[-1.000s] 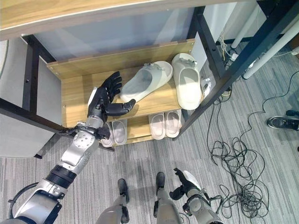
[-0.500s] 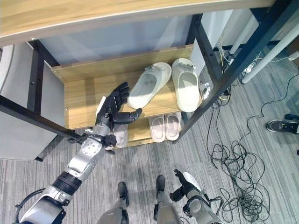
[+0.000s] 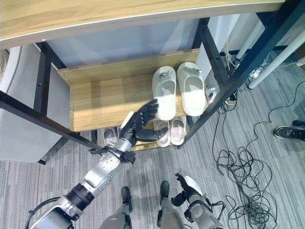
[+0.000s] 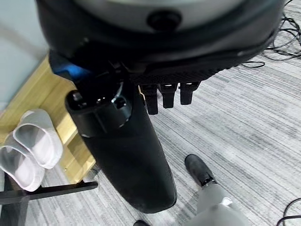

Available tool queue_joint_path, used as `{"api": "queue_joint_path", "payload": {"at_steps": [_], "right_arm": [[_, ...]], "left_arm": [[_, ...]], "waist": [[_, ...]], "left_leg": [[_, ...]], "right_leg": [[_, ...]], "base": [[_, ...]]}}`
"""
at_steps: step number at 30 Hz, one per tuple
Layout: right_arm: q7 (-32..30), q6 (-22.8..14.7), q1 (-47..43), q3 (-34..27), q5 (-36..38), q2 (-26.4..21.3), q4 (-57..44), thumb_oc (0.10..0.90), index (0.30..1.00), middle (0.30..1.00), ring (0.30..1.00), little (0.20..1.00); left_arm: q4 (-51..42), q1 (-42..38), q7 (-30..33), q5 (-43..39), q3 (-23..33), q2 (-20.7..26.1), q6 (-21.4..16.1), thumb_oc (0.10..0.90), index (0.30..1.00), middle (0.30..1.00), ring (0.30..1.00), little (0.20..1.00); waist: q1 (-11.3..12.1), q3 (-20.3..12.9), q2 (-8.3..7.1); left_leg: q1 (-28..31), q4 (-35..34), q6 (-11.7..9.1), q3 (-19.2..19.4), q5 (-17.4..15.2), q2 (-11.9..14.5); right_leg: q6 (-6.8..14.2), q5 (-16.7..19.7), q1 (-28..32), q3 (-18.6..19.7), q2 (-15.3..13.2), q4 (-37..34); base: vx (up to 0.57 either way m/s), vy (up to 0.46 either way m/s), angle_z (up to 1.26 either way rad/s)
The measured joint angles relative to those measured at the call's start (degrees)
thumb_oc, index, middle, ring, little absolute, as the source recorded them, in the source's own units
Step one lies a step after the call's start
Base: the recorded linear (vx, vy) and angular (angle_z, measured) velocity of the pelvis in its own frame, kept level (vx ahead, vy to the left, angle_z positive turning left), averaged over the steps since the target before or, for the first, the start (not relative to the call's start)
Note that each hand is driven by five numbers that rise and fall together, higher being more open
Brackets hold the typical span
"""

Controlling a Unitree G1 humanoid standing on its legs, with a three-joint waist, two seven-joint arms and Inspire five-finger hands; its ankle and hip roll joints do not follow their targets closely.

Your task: Arrange the slippers neatly on the shoe rack.

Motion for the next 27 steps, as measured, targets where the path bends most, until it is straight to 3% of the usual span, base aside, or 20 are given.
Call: {"api": "queue_joint_path", "payload": {"at_steps": [17,23,27], "right_arm": [[-0.79,0.05,1.07,0.76,0.00,-0.44,0.22,0.800,0.900,0.900,0.900,0.900],[-0.55,0.00,1.84,0.71,0.00,-0.46,0.69,0.800,0.900,0.900,0.900,0.900],[0.08,-0.07,1.82,0.64,-0.03,-0.65,0.64,0.800,0.900,0.900,0.900,0.900]], "left_arm": [[2.06,-2.55,-0.89,-1.41,-2.64,2.06,1.59,0.800,0.900,0.900,0.900,0.900],[2.08,-4.02,-1.66,1.36,-0.85,3.80,1.59,0.800,0.900,0.900,0.900,0.900],[2.05,-5.07,-3.24,7.41,-0.18,6.45,1.57,0.800,0.900,0.900,0.900,0.900]], "waist": [[-1.46,-0.03,0.07],[-1.25,-0.14,0.28],[-1.21,-0.87,1.44]], "left_leg": [[0.12,0.00,0.34,2.00,-0.24,-0.10],[0.72,-0.01,0.27,1.72,-0.21,-0.10],[0.69,-0.02,0.09,1.49,-0.51,-0.06]], "right_leg": [[0.11,0.27,-1.02,1.77,-0.11,0.00],[0.07,0.28,-0.31,1.50,-0.13,-0.02],[0.04,0.25,-0.26,1.35,-0.10,-0.02]], "base": [[0.00,0.008,-0.05],[0.00,-0.001,0.01],[0.00,0.000,0.00]]}}
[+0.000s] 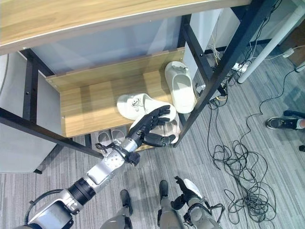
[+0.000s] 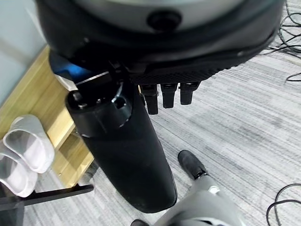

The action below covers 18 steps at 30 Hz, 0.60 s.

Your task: Arrange the slippers neatly on the shoe rack.

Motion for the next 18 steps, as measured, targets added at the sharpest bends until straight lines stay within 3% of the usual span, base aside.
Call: {"api": "queue_joint_path", "payload": {"at_steps": [7,18], "right_arm": [[1.47,-0.13,0.05,0.06,-0.01,-0.99,0.01,0.800,0.900,0.900,0.900,0.900],[1.56,-0.11,-0.02,0.01,-0.01,-1.23,0.07,0.800,0.900,0.900,0.900,0.900]], "left_arm": [[0.26,-2.80,-1.12,6.65,1.55,5.38,-0.01,0.800,0.900,0.900,0.900,0.900],[-0.07,-2.98,-1.12,6.02,2.41,4.15,-0.04,0.800,0.900,0.900,0.900,0.900]], "waist": [[0.16,-0.48,0.75],[1.43,-0.48,0.75]], "left_leg": [[-0.35,0.01,0.00,-0.57,0.07,0.07],[-0.69,0.02,-0.04,-1.25,0.33,0.06]], "right_leg": [[-0.05,-0.10,0.01,-0.75,0.04,0.00],[-0.32,0.02,0.11,-1.46,0.04,0.02]], "base": [[0.01,0.008,0.03],[0.00,0.004,0.03]]}}
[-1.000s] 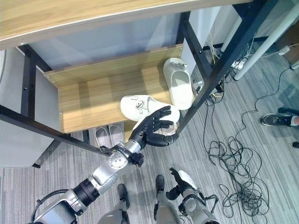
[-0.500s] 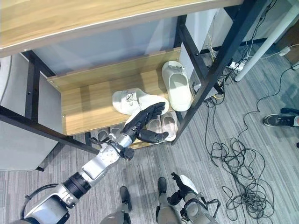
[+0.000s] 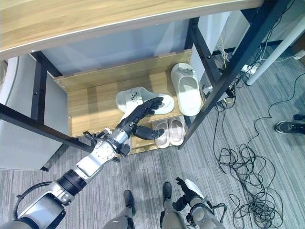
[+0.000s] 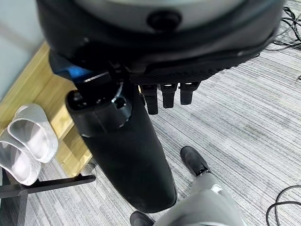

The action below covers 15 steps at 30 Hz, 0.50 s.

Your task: Arrange the slippers neatly on the shoe rack.

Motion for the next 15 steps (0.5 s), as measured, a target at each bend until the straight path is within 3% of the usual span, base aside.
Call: {"api": "queue_joint_path", "payload": {"at_steps": [9,15], "right_arm": [[-0.02,-0.03,0.07,-0.78,0.00,0.20,0.42,0.800,0.900,0.900,0.900,0.900],[-0.03,0.12,0.91,-2.05,-0.01,0.24,1.75,0.800,0.900,0.900,0.900,0.900]], "left_arm": [[-8.26,5.67,-0.05,-4.81,6.63,0.80,-0.61,0.800,0.900,0.900,0.900,0.900],[-18.46,10.79,-0.11,-13.06,12.50,2.53,-2.29,0.800,0.900,0.900,0.900,0.900]], "waist": [[0.34,0.03,-0.05],[1.51,0.05,-0.08]], "left_leg": [[0.13,-0.01,-0.04,-0.43,0.07,-0.01],[0.31,-0.01,-0.05,-0.70,0.07,0.07]], "right_leg": [[0.43,-0.46,0.45,-0.34,-0.01,-0.01],[0.41,-0.53,0.71,-0.43,0.09,-0.01]], "base": [[0.00,-0.001,0.02],[0.00,-0.001,0.02]]}}
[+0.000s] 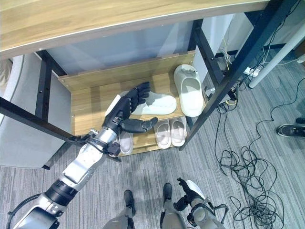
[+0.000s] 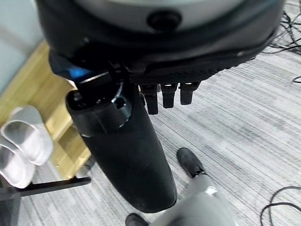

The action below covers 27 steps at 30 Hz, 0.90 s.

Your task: Arrange the slippers neatly on the shoe rack.

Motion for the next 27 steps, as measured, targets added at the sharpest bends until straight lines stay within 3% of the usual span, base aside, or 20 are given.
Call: {"api": "queue_joint_path", "payload": {"at_steps": [6,14,27], "right_arm": [[0.05,-0.10,0.11,-0.02,-0.11,0.30,-0.10,0.800,0.900,0.900,0.900,0.900],[0.04,-0.08,0.24,-0.40,-0.27,0.31,-0.04,0.800,0.900,0.900,0.900,0.900],[0.01,-0.04,0.50,-1.71,-0.31,0.32,-0.03,0.800,0.900,0.900,0.900,0.900]], "left_arm": [[-0.40,4.59,0.05,-0.19,4.04,0.26,-0.74,0.800,0.900,0.900,0.900,0.900],[1.62,14.49,0.10,0.38,5.01,0.12,-0.40,0.800,0.900,0.900,0.900,0.900],[6.97,14.47,1.42,4.51,5.34,-0.35,-0.21,0.800,0.900,0.900,0.900,0.900]], "waist": [[0.39,0.02,-0.04],[1.09,0.05,-0.07],[1.65,0.20,-0.31]], "left_leg": [[0.28,0.00,-0.03,-0.12,-0.04,-0.01],[0.37,0.00,-0.05,-0.12,-0.01,0.03],[-0.50,0.00,-0.19,-0.47,-0.18,0.12]], "right_leg": [[0.16,-0.14,0.32,-0.08,-0.01,-0.01],[0.19,-0.26,0.37,-0.08,0.04,-0.02],[0.13,-0.48,-0.32,-0.54,0.10,-0.03]], "base": [[0.00,-0.002,0.01],[0.00,-0.001,0.00],[0.00,-0.002,0.01]]}}
